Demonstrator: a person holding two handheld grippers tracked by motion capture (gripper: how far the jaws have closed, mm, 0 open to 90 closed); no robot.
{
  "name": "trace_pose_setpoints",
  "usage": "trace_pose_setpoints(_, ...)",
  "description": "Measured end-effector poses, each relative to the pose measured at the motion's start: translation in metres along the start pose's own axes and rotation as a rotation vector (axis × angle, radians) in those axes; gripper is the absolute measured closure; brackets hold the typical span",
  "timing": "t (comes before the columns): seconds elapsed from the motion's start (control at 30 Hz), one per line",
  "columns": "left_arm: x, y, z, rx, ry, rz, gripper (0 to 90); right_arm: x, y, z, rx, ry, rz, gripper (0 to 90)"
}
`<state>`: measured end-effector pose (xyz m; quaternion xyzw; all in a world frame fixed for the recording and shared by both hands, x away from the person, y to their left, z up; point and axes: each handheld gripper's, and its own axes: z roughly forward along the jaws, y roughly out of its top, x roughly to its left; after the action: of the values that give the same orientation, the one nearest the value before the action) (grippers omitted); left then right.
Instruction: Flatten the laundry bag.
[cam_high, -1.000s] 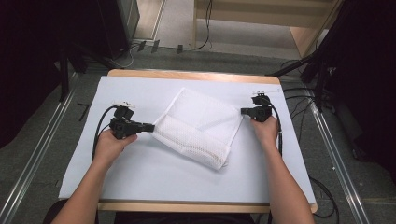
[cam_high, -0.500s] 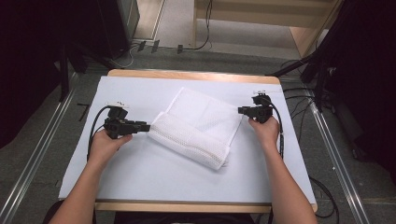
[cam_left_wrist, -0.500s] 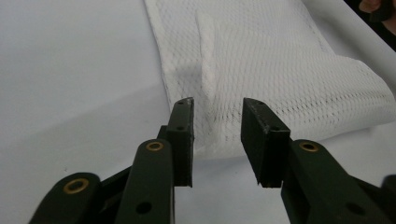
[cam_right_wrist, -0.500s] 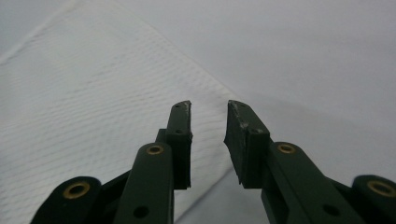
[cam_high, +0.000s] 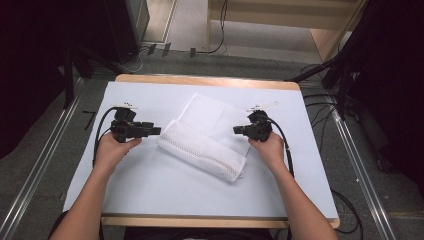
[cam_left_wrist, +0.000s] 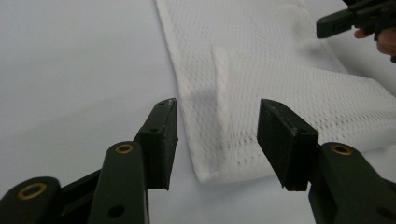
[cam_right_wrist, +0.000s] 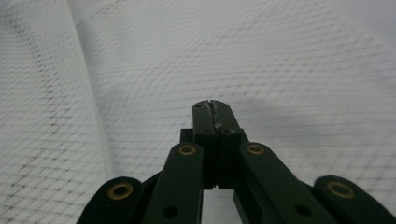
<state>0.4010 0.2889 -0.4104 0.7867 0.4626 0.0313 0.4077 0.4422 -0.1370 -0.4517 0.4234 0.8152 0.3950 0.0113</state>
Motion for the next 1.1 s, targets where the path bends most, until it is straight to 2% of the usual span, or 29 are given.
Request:
trace_pose_setpoints(0.07, 0.001, 0.001, 0.000, 0.002, 0.008, 0.001, 48.2, 0.004, -0.001, 0.004, 0.010, 0.025, -0.017, 90.0)
trace_pose_setpoints(0.13, 0.002, 0.002, -0.001, -0.004, 0.013, -0.001, 47.8, 0.011, -0.001, 0.009, 0.034, 0.026, -0.049, 90.0)
trace_pose_setpoints(0.4, 0.004, 0.005, 0.002, 0.007, 0.043, 0.007, 44.3, 0.028, -0.008, 0.022, 0.102, 0.077, -0.099, 90.0)
trace_pose_setpoints(0.63, 0.007, 0.008, 0.001, 0.010, 0.069, 0.008, 43.2, 0.038, -0.012, 0.021, 0.105, 0.155, -0.116, 90.0)
trace_pose_setpoints(0.87, 0.012, 0.009, -0.001, 0.013, 0.074, 0.006, 42.5, 0.051, -0.015, 0.019, 0.122, 0.192, -0.121, 90.0)
trace_pose_setpoints(1.1, 0.015, 0.009, -0.004, 0.005, 0.075, -0.007, 42.5, 0.069, -0.016, 0.014, 0.110, 0.243, -0.160, 90.0)
